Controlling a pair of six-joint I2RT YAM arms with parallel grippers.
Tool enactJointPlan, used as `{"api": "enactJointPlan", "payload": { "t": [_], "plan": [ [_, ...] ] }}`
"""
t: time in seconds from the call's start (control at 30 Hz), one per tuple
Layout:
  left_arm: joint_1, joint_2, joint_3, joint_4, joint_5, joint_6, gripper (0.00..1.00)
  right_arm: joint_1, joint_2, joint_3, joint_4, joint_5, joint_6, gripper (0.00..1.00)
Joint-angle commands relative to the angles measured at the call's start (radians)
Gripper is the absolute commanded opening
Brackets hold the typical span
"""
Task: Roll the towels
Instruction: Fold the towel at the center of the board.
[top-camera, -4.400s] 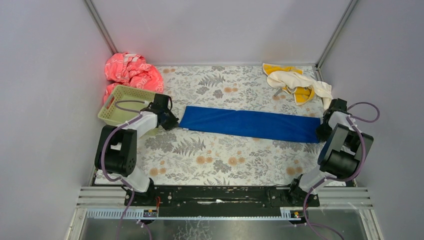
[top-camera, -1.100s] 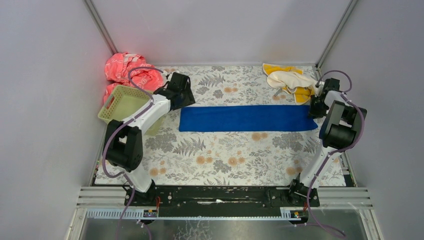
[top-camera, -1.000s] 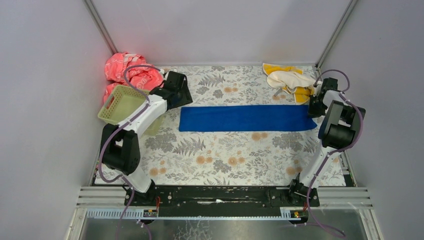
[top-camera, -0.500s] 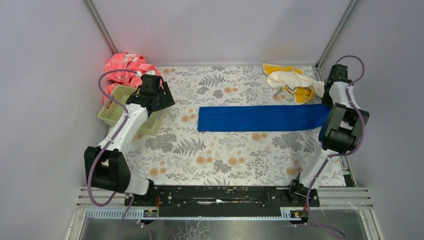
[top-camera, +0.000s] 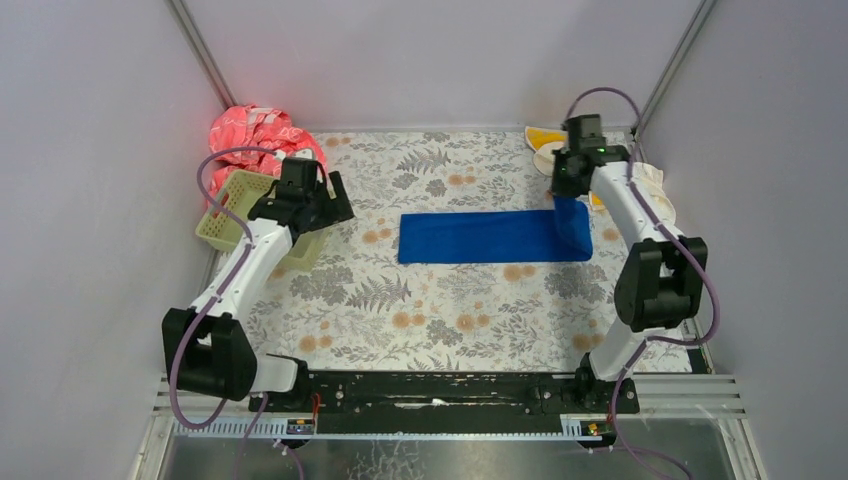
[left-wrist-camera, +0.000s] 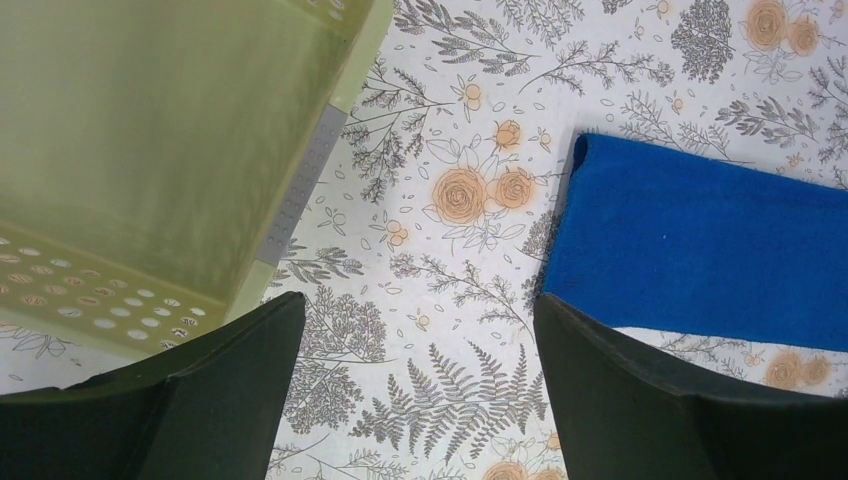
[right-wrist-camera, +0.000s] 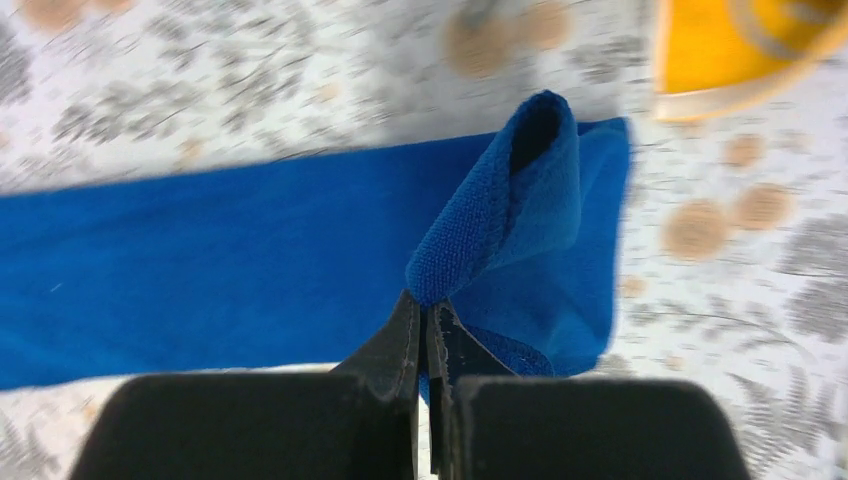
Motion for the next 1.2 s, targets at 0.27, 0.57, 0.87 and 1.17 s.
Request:
{"api": "enactJointPlan", "payload": {
  "t": [0.27, 0.57, 0.87, 1.17],
  "plan": [
    [0.000, -0.019, -0.063, 0.095, 0.097, 0.011, 0.86, 0.349, 0.110, 0.143, -0.121, -0.015, 0.228, 0.00],
    [-0.012, -0.005, -0.071, 0.098, 0.110, 0.005, 0.86, 0.489, 0.223, 0.290, -0.167, -0.005, 0.344, 0.00],
    [-0.018, 0.006, -0.072, 0.098, 0.125, 0.002, 0.87, 0.537, 0.269, 0.323, -0.094, -0.059, 0.427, 0.00],
    [-0.024, 0.013, -0.072, 0.098, 0.131, 0.003, 0.87, 0.560, 0.303, 0.306, -0.004, -0.109, 0.490, 0.00]
  ]
}}
